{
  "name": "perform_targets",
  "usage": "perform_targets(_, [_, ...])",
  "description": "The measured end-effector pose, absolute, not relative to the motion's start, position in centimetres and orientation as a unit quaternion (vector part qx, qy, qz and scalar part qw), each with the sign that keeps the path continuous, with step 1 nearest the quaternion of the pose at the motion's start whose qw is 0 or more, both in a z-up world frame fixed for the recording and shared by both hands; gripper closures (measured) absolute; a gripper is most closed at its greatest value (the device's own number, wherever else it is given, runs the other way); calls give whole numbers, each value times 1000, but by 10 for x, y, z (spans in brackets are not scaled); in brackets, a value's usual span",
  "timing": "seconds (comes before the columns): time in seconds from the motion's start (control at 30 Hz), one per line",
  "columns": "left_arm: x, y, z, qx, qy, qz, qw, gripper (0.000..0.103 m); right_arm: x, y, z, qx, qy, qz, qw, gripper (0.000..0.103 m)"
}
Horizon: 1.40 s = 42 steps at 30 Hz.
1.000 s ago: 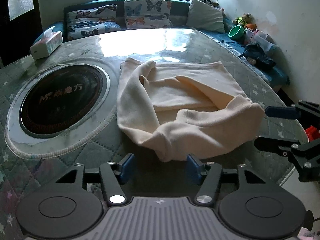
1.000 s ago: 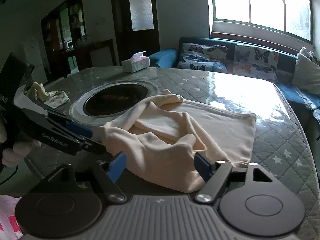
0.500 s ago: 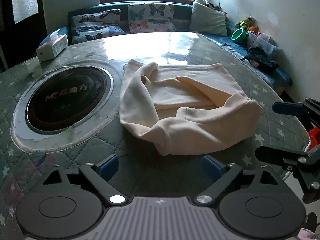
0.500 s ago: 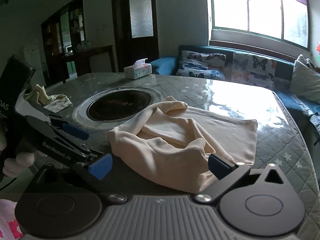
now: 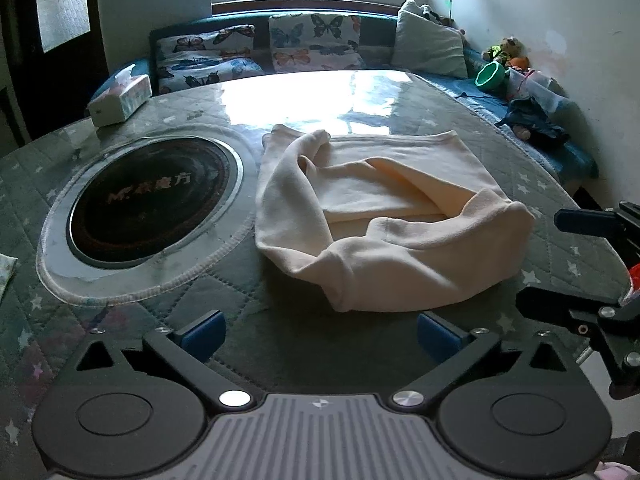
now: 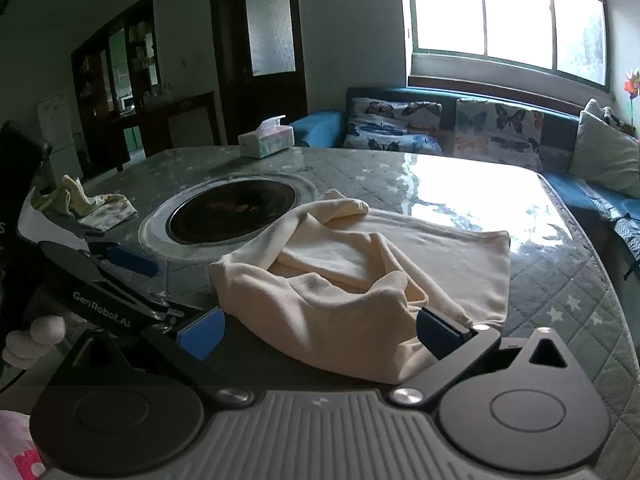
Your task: Fold clothes
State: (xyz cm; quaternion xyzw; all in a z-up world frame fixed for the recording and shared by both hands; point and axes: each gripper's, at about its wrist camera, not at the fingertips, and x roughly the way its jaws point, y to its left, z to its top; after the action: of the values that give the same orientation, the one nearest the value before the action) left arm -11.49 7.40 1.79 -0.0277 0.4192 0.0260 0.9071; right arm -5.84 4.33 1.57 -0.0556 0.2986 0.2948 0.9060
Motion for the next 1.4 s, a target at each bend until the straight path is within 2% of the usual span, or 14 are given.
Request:
perform_targets(0.7, [-110, 68, 6, -10, 451, 70, 890, 0, -54, 46, 3, -69, 343, 257, 901, 0])
perform_targets(1.03, [-109, 70, 4, -13, 451, 95, 887, 0, -50, 41, -7, -9, 369, 217, 904, 0])
perform_targets(1.4, [-106, 68, 4, 8, 449, 114, 886, 0, -48, 41, -5, -5, 365, 206, 908, 0])
